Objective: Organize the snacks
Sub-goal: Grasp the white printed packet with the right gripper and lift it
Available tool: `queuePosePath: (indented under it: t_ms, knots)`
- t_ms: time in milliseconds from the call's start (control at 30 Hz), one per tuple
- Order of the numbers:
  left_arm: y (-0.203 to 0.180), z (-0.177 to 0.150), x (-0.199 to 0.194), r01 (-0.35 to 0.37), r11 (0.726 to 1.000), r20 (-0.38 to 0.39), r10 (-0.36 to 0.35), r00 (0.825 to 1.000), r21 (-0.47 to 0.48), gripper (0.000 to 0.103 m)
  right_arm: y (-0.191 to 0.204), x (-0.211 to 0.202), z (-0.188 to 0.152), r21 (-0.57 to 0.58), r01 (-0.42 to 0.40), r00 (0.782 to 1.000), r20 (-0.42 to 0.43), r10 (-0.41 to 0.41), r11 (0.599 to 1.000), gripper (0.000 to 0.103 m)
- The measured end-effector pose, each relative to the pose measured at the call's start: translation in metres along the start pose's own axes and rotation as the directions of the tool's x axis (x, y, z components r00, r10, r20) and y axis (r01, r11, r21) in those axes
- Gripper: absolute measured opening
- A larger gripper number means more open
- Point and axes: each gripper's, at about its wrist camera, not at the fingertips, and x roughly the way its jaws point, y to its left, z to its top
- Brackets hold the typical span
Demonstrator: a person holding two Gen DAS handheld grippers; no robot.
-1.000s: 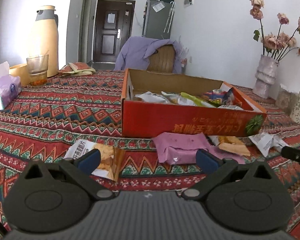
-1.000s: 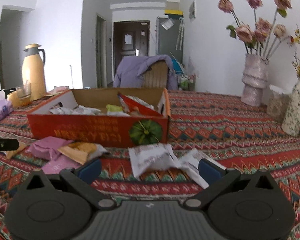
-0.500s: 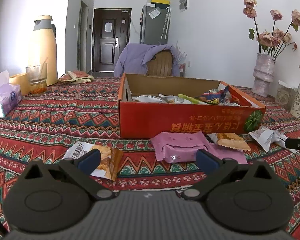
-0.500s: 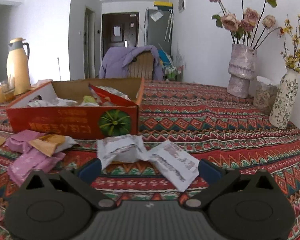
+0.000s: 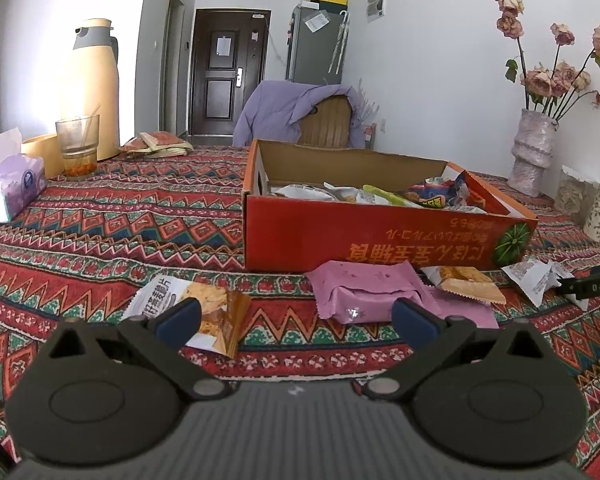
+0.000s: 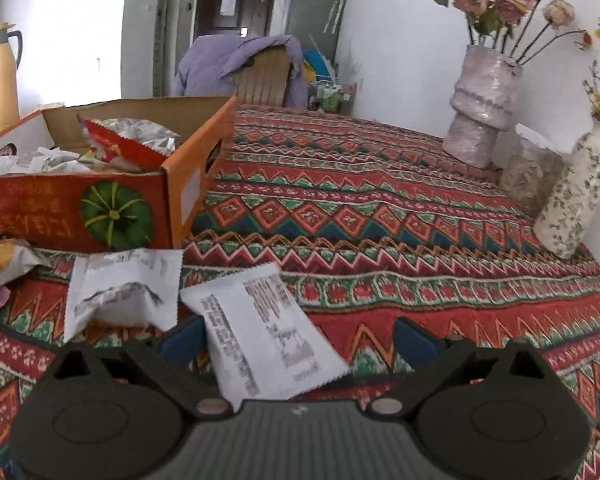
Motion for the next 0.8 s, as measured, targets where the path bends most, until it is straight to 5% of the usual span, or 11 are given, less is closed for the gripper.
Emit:
queuePosePath:
  t_ms: [100,567,800]
  knots:
    - [0.000,0.000,0.000,-0.002,1.000,-0.001,0.002,1.000,-0.004,0.103,-0.002,0.005,0.003,0.008,-0.021,1.000,0.000,0.021,1.000,0.097]
    - [0.004,0.001,0.002,-0.005,1.000,-0.012,0.005,1.000,-0.029,0.103,-0.003,-0.002,-0.001,0.048,-0.157,0.987,0.033,0.156,0.986,0.043]
    - [0.005,0.001,0.002,-0.003,1.000,-0.011,0.002,1.000,-0.031,0.103,-0.004,-0.020,-0.007,0.119,-0.142,0.988,0.086,0.132,0.983,0.039]
